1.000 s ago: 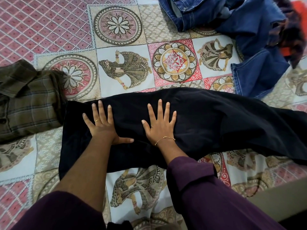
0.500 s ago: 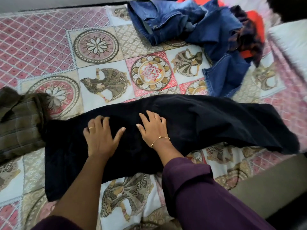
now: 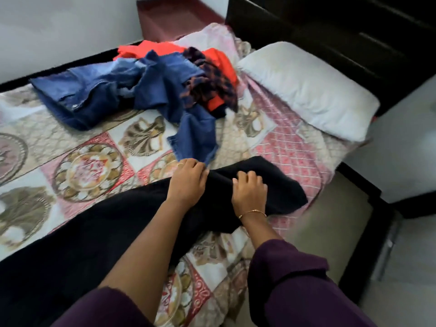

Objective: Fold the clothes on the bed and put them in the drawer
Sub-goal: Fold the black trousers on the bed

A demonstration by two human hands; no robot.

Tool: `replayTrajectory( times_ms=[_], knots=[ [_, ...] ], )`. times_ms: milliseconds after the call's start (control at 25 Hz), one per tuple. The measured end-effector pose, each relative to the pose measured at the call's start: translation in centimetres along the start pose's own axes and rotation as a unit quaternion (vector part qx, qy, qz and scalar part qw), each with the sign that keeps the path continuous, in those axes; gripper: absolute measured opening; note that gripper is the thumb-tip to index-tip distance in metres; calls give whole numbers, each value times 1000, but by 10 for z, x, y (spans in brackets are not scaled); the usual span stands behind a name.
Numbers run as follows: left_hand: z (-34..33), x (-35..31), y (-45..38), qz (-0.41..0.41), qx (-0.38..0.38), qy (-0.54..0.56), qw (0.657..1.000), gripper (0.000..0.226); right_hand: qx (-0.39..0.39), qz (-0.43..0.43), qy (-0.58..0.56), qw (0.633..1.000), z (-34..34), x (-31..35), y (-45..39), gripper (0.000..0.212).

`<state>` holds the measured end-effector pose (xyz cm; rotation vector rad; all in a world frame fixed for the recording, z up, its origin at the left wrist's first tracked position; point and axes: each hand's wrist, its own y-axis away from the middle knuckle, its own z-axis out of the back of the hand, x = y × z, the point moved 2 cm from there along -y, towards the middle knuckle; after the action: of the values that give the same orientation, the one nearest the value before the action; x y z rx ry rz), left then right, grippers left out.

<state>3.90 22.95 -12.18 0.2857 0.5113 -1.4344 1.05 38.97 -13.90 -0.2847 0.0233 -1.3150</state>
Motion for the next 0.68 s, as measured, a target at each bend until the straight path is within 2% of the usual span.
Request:
replayTrajectory(
  times_ms=[80,160,280,360,440,480,560,600,680],
  knots=[
    [-26,-28,-31,1,92,-23,995,37,88,-177,2,980,-3,-56,-10,30],
    [-52,-53,-60,1,167,-71,983,43,180,-342,-35,921,-9,-103,-14,47],
    [-85,-77,-95,22,227,-126,966,67,166,-446,-116,872,-17,-132,-25,61],
    [-108,-89,-112,61,289,-144,944,88,162,-502,-142,838,-25,-147,-31,78],
    [-120,-96,-118,125,306,-120,936,98,163,-529,-140,821,-28,-162,-32,84],
    [-127,-101,-122,156,299,-100,936,95,162,-518,-121,831,-29,-172,-34,82],
    [-131,-108,-125,194,314,-97,924,88,165,-431,-88,883,-32,-184,-38,76],
    [-131,-109,-126,199,344,-121,910,87,169,-380,-97,904,-34,-188,-39,72],
    [-131,-108,-128,203,429,-154,867,91,172,-334,-172,911,-35,-190,-43,62]
  ],
)
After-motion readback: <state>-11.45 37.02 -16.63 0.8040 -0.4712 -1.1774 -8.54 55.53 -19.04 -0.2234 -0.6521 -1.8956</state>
